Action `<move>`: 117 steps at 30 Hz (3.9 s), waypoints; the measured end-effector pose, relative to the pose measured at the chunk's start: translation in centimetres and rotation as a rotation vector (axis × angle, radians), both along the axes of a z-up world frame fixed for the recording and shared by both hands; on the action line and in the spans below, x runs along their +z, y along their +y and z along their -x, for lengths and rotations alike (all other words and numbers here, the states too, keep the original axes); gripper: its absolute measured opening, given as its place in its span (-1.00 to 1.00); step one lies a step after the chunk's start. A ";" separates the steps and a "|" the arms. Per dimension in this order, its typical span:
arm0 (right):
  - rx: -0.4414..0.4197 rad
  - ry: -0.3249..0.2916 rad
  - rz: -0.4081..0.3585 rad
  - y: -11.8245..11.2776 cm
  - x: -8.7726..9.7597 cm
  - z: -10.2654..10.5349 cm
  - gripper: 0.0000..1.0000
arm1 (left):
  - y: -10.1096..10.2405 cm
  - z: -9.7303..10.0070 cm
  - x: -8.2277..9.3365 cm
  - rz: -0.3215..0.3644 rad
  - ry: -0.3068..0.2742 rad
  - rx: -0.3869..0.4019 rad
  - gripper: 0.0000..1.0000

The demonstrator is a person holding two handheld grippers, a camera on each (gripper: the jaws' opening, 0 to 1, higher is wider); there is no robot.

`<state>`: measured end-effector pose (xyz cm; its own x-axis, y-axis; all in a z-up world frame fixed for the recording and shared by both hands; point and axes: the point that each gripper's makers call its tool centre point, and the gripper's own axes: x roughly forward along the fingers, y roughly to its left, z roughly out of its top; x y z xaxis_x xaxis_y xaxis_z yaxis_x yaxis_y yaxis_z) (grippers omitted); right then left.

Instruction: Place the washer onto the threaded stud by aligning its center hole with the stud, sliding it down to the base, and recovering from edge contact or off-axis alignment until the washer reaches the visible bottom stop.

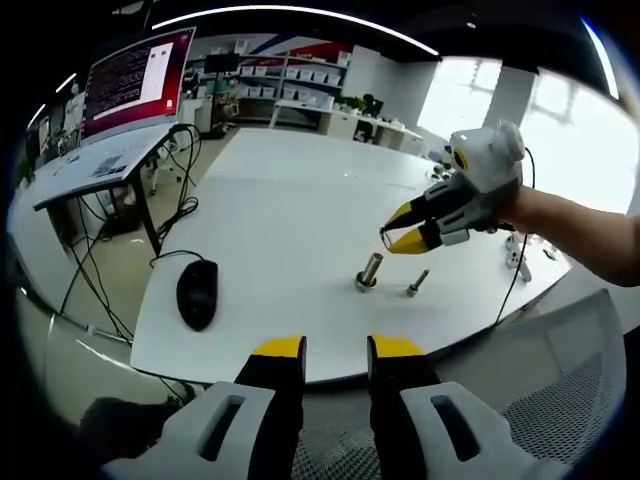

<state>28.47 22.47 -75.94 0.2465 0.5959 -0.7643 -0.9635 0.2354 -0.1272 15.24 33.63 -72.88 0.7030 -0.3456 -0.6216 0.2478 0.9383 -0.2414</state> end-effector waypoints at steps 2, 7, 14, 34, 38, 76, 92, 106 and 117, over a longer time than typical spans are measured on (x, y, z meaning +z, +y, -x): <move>0.006 -0.007 0.012 -0.2 -0.1 -0.1 -0.53 | 0.0 0.0 0.0 0.000 0.000 0.001 -0.55; 0.004 -0.007 0.016 -0.3 -0.2 -0.5 -0.54 | -0.1 0.1 0.0 -0.002 0.002 -0.001 -0.55; 0.013 -0.011 0.027 -0.4 -0.4 -0.5 -0.54 | -0.1 0.1 0.0 -0.002 0.003 -0.001 -0.55; 0.031 0.014 0.081 -1.0 -1.5 -0.4 -0.54 | -0.1 0.2 -0.1 -0.004 0.009 -0.003 -0.57; 0.053 0.015 0.115 -0.9 -2.4 -0.4 -0.54 | 0.0 0.2 -0.1 -0.005 0.009 -0.004 -0.57; 0.104 0.038 0.190 0.1 -4.7 -0.5 -0.54 | -0.1 0.1 -0.1 -0.005 0.011 -0.005 -0.57; 0.092 0.025 0.116 -0.4 -1.7 0.6 -0.54 | -0.1 0.2 -0.1 -0.006 0.014 -0.011 -0.57; 0.085 -0.068 0.092 -1.5 2.6 0.9 -0.54 | -0.3 0.5 0.0 -0.016 -0.023 -0.039 -0.52; 0.156 -0.106 0.178 -0.6 4.9 1.3 -0.54 | -0.4 0.4 0.0 -0.024 -0.020 -0.045 -0.51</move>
<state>27.13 21.83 -71.06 0.2464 0.4910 -0.8356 -0.9655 0.0499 -0.2555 14.80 33.24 -72.86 0.6992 -0.3627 -0.6161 0.2946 0.9314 -0.2139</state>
